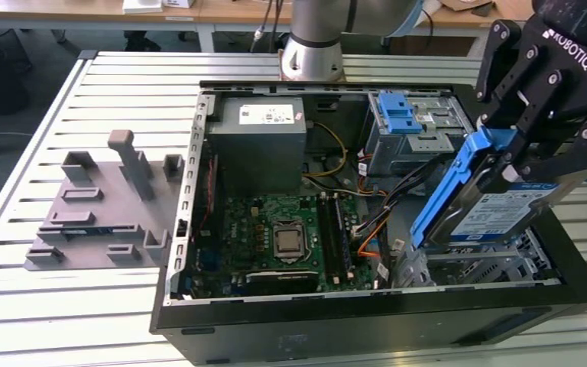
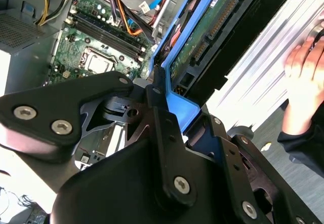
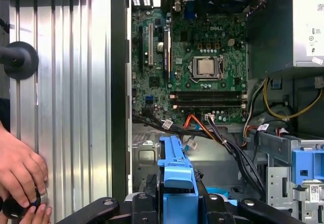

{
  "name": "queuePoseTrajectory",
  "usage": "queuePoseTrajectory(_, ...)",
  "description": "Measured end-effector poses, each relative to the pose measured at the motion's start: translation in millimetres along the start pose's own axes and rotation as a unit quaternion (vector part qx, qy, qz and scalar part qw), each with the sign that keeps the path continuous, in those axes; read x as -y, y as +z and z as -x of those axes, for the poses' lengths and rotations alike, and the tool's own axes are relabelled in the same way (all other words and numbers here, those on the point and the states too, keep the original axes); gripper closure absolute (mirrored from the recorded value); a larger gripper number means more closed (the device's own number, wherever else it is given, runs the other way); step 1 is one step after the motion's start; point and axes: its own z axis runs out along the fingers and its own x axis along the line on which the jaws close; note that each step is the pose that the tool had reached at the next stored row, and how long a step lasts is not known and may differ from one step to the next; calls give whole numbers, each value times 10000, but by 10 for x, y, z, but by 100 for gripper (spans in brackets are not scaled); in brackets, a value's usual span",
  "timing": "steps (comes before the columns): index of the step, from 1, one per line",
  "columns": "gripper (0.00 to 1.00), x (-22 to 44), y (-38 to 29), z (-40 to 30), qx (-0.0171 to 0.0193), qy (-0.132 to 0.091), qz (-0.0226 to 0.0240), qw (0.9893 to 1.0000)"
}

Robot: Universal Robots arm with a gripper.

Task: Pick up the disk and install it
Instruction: 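Insert the disk into the insertion slot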

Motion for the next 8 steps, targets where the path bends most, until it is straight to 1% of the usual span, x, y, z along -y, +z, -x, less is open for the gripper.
queuePoseTrajectory(3, 64, 20, 0, 1, -1, 0, 0, 10000)
queuePoseTrajectory(8, 64, 24, 2, 1, 0, 0, 0, 10000)
